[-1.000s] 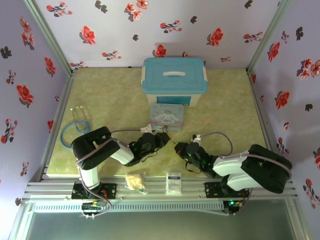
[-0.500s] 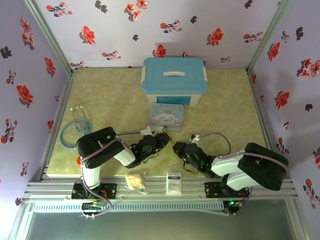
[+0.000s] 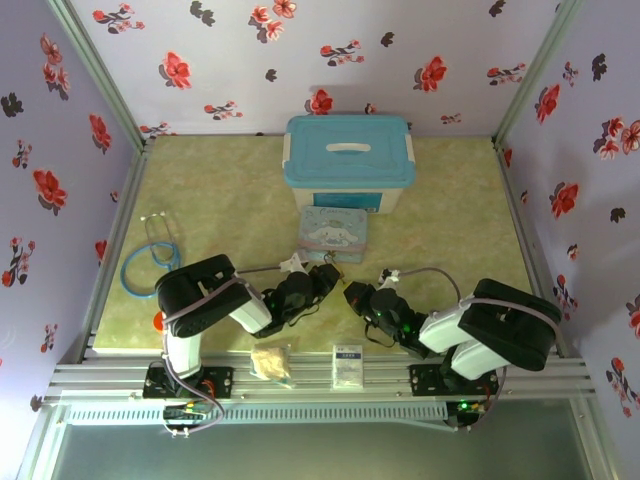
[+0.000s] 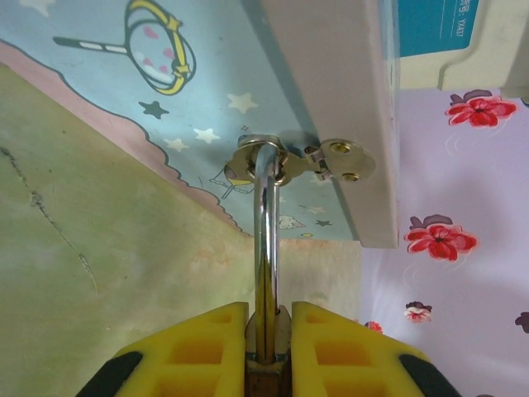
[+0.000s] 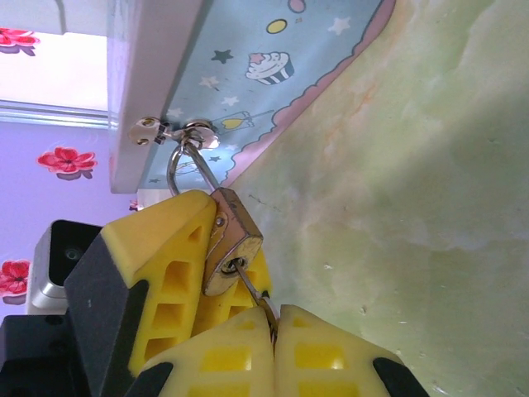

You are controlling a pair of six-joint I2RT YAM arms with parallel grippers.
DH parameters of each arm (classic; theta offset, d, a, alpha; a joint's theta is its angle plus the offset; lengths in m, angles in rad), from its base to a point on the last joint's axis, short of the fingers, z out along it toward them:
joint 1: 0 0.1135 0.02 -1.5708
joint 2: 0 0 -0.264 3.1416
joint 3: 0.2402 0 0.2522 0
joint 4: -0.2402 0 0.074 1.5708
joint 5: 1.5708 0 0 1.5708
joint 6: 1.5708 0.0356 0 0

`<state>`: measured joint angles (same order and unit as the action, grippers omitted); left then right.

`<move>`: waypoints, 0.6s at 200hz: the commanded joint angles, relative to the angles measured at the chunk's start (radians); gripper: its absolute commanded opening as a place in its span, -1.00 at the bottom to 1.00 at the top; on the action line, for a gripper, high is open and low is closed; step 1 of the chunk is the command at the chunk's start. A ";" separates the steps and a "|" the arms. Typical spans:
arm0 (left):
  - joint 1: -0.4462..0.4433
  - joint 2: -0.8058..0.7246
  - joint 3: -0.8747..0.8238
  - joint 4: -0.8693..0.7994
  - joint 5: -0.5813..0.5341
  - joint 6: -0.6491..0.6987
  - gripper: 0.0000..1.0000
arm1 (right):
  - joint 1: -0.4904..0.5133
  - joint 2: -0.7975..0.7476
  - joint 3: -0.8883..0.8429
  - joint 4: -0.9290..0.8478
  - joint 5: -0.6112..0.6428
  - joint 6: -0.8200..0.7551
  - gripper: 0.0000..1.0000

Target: Unlock a padlock with a key

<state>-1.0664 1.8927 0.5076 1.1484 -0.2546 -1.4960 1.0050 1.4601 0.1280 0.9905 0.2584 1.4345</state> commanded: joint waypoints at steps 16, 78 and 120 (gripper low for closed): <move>-0.020 0.021 0.010 0.052 0.027 -0.021 -1.00 | -0.011 -0.012 0.008 0.052 0.005 -0.052 -1.00; -0.067 0.017 0.025 0.119 0.025 -0.104 -1.00 | -0.024 0.134 -0.007 0.371 0.015 -0.070 -1.00; -0.072 0.001 0.022 0.100 0.003 -0.086 -1.00 | -0.009 0.162 0.003 0.394 0.023 -0.065 -1.00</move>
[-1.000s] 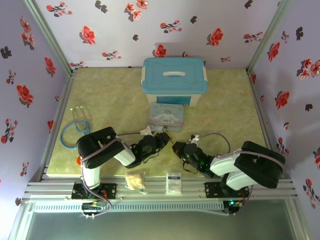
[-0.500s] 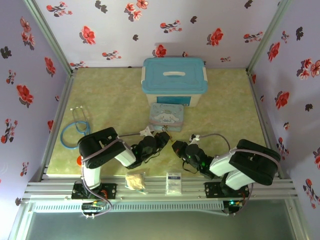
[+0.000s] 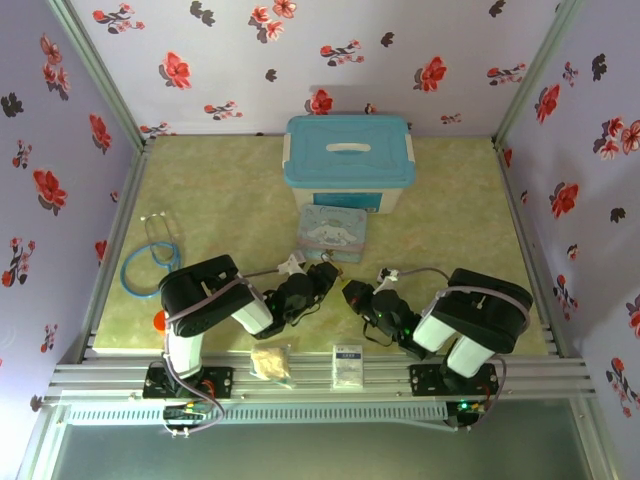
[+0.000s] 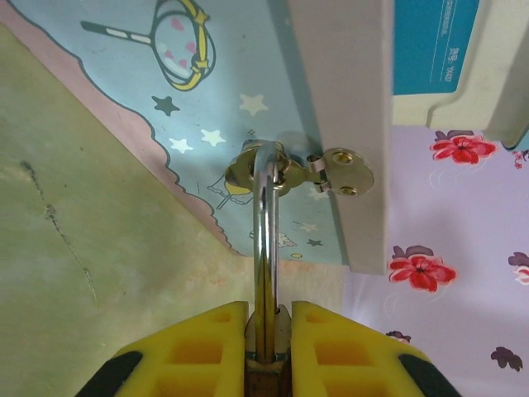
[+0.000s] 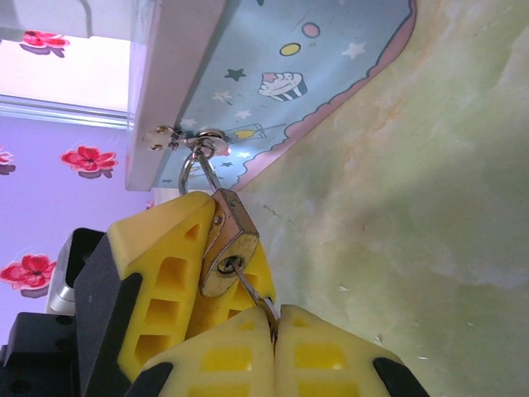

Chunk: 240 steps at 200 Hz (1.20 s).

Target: Unlock a padlock with a key

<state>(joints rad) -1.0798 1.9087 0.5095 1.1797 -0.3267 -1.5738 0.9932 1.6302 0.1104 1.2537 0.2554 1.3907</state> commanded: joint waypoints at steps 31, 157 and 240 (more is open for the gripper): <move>-0.061 0.017 0.017 0.079 0.077 -0.022 -1.00 | -0.010 -0.026 -0.005 0.132 0.024 -0.015 -1.00; -0.066 0.035 0.048 0.111 0.079 -0.058 -1.00 | -0.070 -0.137 0.023 0.133 -0.151 -0.088 -1.00; -0.069 0.040 0.035 0.122 0.067 -0.061 -1.00 | -0.105 -0.177 0.007 0.132 -0.187 -0.064 -1.00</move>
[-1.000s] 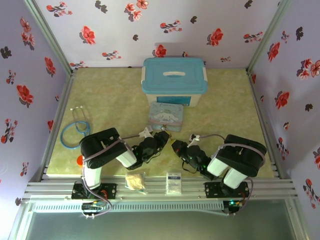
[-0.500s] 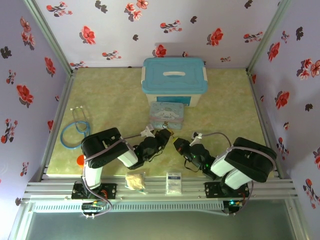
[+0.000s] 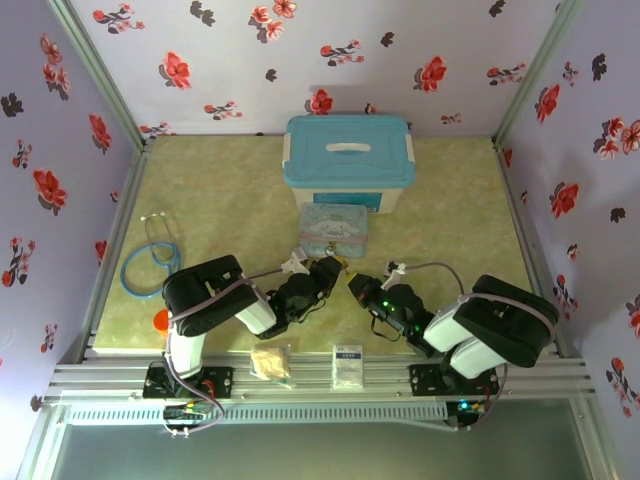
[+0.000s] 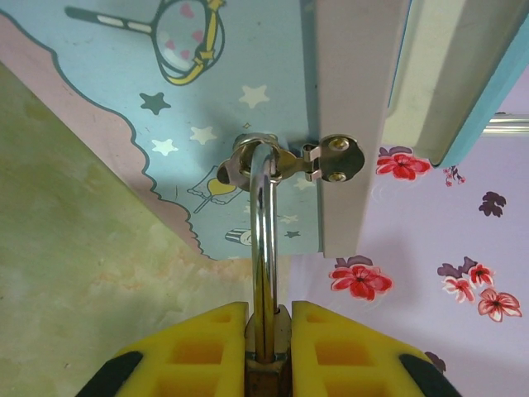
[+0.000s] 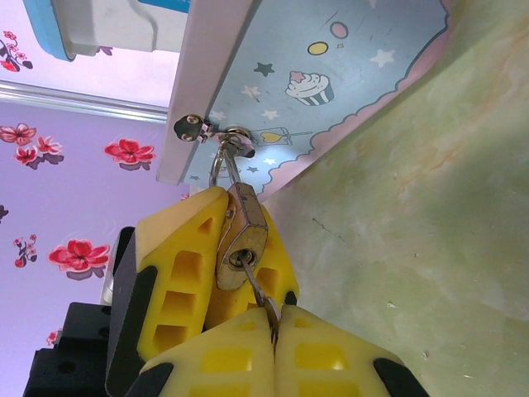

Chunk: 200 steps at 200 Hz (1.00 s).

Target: Unlock a padlock with a key

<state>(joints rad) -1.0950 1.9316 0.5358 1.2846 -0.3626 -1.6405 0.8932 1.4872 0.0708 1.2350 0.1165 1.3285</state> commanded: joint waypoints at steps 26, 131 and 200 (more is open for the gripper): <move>-0.056 0.017 -0.005 0.017 0.076 0.022 -1.00 | 0.000 -0.039 0.049 0.150 -0.055 -0.021 -1.00; -0.053 -0.017 -0.004 0.016 0.082 0.036 -1.00 | -0.125 0.021 0.073 0.149 -0.383 -0.076 -1.00; -0.054 -0.015 -0.011 0.019 0.105 0.031 -1.00 | -0.181 0.050 0.089 0.150 -0.472 -0.078 -1.00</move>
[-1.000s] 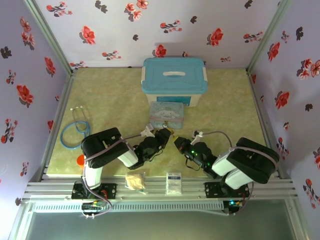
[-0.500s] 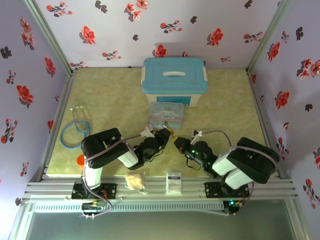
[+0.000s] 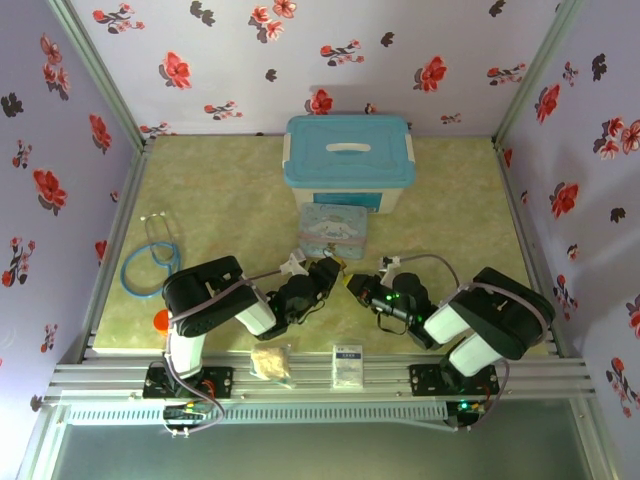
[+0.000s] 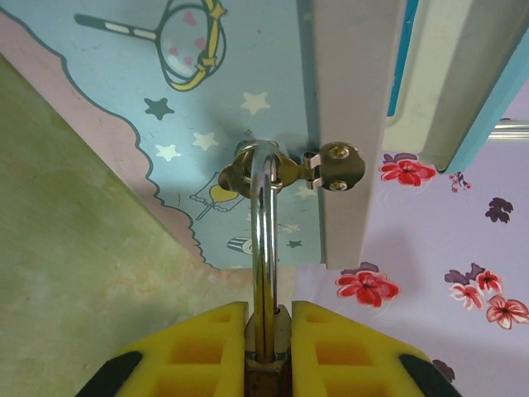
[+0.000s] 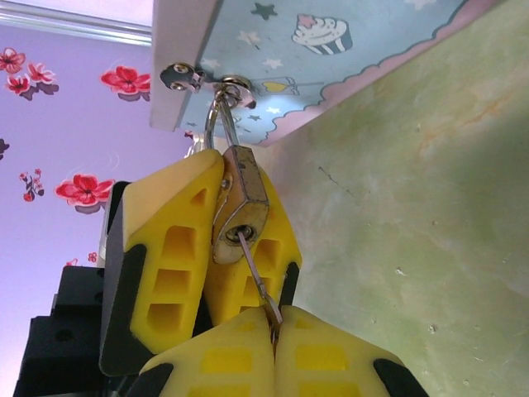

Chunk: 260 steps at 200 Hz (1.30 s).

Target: Unlock a padlock with a key

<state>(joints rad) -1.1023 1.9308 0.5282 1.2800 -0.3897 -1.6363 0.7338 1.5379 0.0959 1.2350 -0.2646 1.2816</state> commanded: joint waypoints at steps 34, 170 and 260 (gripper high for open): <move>-0.033 -0.062 -0.037 0.024 0.134 0.065 -1.00 | -0.092 0.006 0.063 0.149 -0.233 -0.006 -1.00; 0.008 -0.064 -0.041 0.024 0.208 0.107 -1.00 | -0.211 0.022 0.072 0.150 -0.414 0.072 -1.00; 0.017 -0.062 -0.029 0.025 0.218 0.175 -1.00 | -0.240 -0.023 0.100 0.144 -0.435 0.202 -1.00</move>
<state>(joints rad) -1.0649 1.8648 0.4843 1.2949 -0.2615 -1.5166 0.5102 1.5677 0.1368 1.2572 -0.7341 1.4406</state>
